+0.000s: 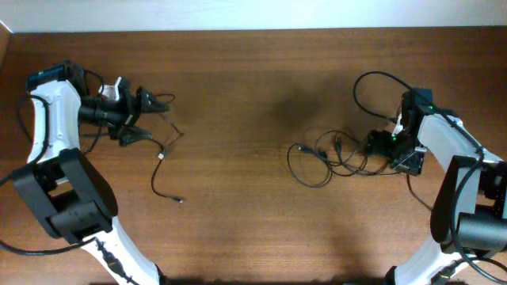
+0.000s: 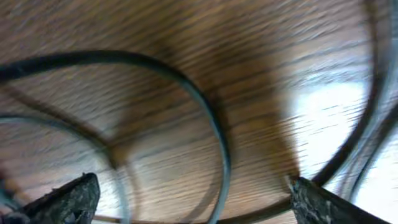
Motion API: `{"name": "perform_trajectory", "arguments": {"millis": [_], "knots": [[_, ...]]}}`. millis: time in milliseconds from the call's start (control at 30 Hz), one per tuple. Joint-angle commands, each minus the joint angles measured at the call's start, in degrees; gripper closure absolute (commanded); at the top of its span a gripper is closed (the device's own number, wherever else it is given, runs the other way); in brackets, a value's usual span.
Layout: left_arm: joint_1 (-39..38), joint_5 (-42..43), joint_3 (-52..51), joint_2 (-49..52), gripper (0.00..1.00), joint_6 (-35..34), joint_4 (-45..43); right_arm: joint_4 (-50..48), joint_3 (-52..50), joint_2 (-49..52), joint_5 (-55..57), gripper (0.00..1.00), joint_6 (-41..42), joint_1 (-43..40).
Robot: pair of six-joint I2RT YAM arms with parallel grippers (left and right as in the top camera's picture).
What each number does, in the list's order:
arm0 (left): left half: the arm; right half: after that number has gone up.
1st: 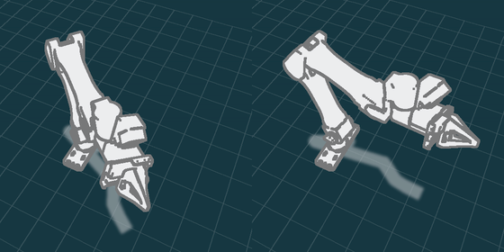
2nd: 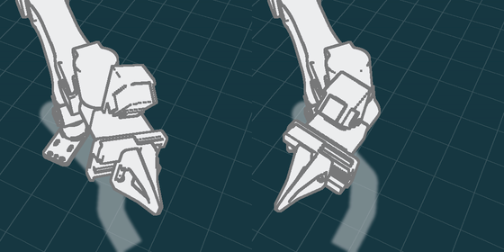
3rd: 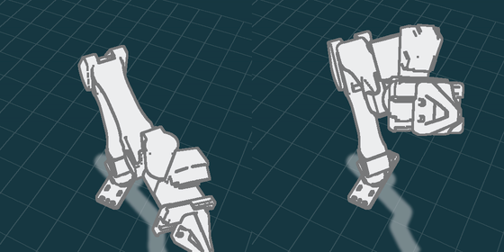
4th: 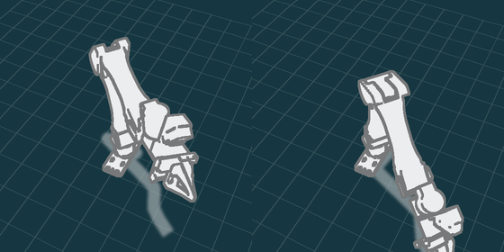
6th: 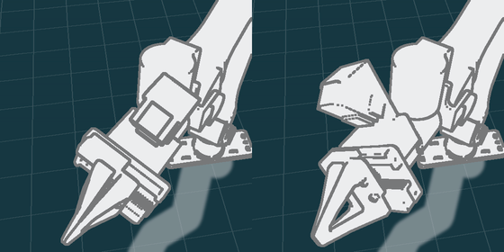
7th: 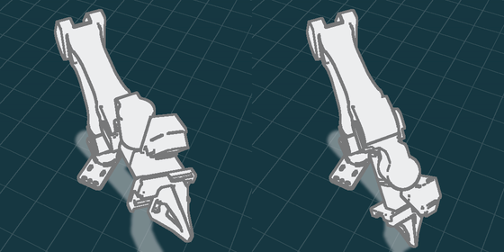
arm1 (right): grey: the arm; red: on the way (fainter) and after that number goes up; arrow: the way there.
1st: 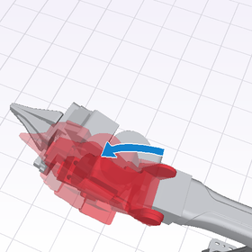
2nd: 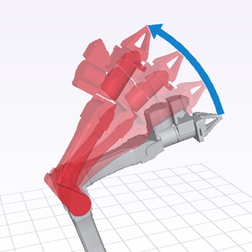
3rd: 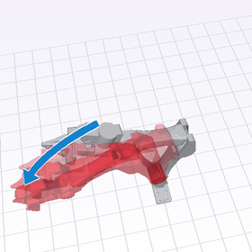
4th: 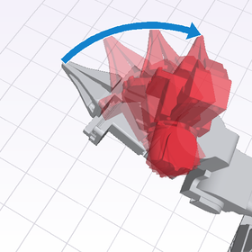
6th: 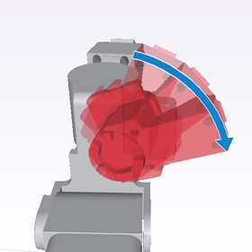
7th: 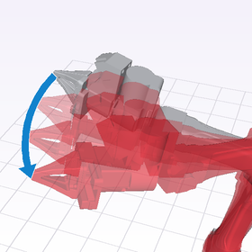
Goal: Untangle cables
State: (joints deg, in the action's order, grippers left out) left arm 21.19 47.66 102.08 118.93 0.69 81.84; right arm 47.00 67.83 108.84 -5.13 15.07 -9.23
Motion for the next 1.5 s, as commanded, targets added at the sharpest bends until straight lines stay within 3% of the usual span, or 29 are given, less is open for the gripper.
{"name": "perform_trajectory", "arguments": {"millis": [0,67,133,167,200,233,267,367,500,633,733,800,867,933,1100,1200,1333,1467], "knots": [[1.22,-6.6,4.35,-0.07,0.05,1.2,-0.15,1.14,0.0,0.39,-7.8,0.01,-2.67,-0.15],[0.92,-28.79,7.3,-0.07,0.11,-7.96,0.42,1.18,0.0,0.39,-7.78,0.01,-2.64,-0.15],[0.55,-30.12,7.48,-0.07,0.13,-8.17,1.22,0.72,0.0,0.39,-7.78,0.01,-2.62,-0.15],[0.22,-28.79,7.48,-0.07,0.25,-8.17,1.6,0.59,0.0,0.39,-7.78,0.01,-2.62,-0.15],[-0.44,-26.38,7.48,-0.07,0.42,-8.13,1.84,0.57,0.0,0.39,-7.78,0.01,-2.62,-0.15],[-1.2,-24.09,7.48,-0.07,0.74,-8.09,1.81,0.59,0.0,0.39,-7.76,0.01,-2.62,-0.15],[-2.89,-22.12,7.48,-0.04,0.92,-7.89,1.81,0.59,0.0,0.39,-7.76,0.01,-2.62,-0.15],[-9.97,-21.97,7.48,0.0,0.92,-7.93,1.18,0.57,0.0,0.39,-7.78,0.02,-2.62,-0.15],[-21.42,-33.99,5.99,0.02,0.89,-7.98,1.25,0.57,0.0,0.39,-7.76,0.01,-2.62,-0.15],[-25.51,-35.82,-1.33,0.22,0.92,-8.68,-3.65,0.57,0.0,0.39,-7.76,0.01,-2.62,-0.15],[-25.24,-55.43,-7.65,0.22,0.88,-19.78,-3.3,0.57,0.0,0.39,-7.76,0.01,-2.62,-0.15],[-24.39,-60.41,-11.13,0.22,0.86,-22.58,-3.48,0.57,0.0,0.39,-7.76,0.01,-2.62,-0.15],[-23.37,-60.35,-14.08,0.22,0.87,-22.58,-5.79,0.57,0.0,0.39,-7.76,0.02,-2.62,-0.15],[-22.99,-57.07,-15.13,0.22,0.77,-22.18,-6.34,0.57,0.0,0.39,-7.76,0.01,-2.6,-0.15],[-23.12,-50.34,-15.04,0.2,0.82,-18.78,-6.32,0.57,0.0,0.39,-7.76,0.01,-2.62,-0.15],[-23.06,-41.55,-13.62,-1.07,0.86,-14.51,-6.12,0.57,0.0,0.39,-7.78,0.02,-2.62,-0.15],[-22.88,-34.84,-5.81,-9.73,0.85,-12.79,-3.58,0.57,0.0,0.39,-7.78,0.01,-2.62,-0.15],[-22.91,-27.98,-1.27,-19.43,0.72,-14.71,-5.97,0.57,0.0,0.39,-7.76,0.02,-2.62,-0.15]]}}
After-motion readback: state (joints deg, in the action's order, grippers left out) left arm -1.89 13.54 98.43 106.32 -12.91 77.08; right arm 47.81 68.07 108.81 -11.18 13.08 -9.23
